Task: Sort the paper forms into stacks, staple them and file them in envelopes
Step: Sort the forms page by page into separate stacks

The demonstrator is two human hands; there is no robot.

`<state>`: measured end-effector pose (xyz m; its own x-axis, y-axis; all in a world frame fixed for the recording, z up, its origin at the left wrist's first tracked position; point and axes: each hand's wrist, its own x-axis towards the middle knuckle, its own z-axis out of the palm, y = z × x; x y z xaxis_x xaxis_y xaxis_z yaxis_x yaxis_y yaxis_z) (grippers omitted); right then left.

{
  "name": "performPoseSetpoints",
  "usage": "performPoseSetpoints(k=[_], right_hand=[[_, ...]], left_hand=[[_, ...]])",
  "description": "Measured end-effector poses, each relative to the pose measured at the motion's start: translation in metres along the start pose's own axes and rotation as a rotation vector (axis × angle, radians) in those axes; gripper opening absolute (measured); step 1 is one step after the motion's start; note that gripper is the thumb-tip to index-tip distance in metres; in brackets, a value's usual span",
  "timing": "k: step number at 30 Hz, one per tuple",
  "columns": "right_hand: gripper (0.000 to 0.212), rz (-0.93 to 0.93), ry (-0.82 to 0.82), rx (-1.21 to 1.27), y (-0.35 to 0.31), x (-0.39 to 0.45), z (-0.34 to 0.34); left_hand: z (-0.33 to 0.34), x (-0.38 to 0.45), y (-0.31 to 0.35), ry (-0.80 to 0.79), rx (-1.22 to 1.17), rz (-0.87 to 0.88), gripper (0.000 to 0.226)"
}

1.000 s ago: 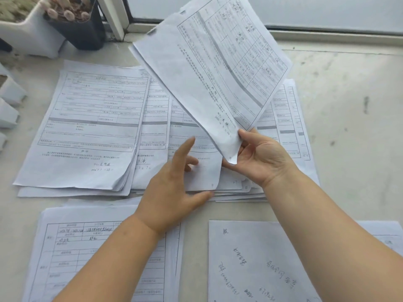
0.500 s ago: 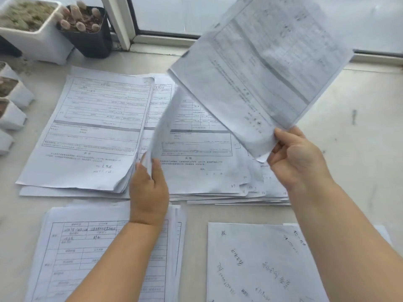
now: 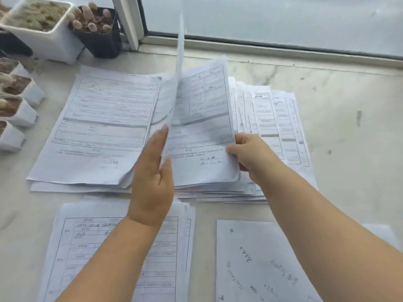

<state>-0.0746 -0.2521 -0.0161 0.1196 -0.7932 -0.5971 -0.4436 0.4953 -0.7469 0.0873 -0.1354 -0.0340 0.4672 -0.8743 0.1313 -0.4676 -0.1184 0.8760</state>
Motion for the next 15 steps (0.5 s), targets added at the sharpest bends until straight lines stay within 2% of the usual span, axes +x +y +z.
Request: performPoseSetpoints(k=[2,4,6,7,10,15], right_hand=[[0.016,0.062,0.023,0.000,0.006,0.004,0.006],[0.018,0.096,0.026,0.049,0.011,0.004,0.006],[0.011,0.100,0.002,0.115,0.014,0.000,0.005],[0.015,0.107,-0.008,0.150,0.016,-0.002,0.005],[0.027,0.099,0.011,0.188,0.021,-0.006,0.002],[0.035,0.059,0.136,0.120,0.034,-0.016,0.001]], left_hand=[[0.005,-0.002,-0.010,-0.240,0.102,0.069,0.057],[0.009,-0.003,-0.018,-0.383,0.312,0.064,0.068],[0.012,-0.004,-0.020,-0.500,0.514,0.077,0.067],[0.012,-0.004,-0.017,-0.529,0.560,0.082,0.062],[0.012,-0.002,-0.018,-0.542,0.556,0.098,0.046],[0.006,0.001,-0.025,-0.382,0.573,0.408,0.044]])
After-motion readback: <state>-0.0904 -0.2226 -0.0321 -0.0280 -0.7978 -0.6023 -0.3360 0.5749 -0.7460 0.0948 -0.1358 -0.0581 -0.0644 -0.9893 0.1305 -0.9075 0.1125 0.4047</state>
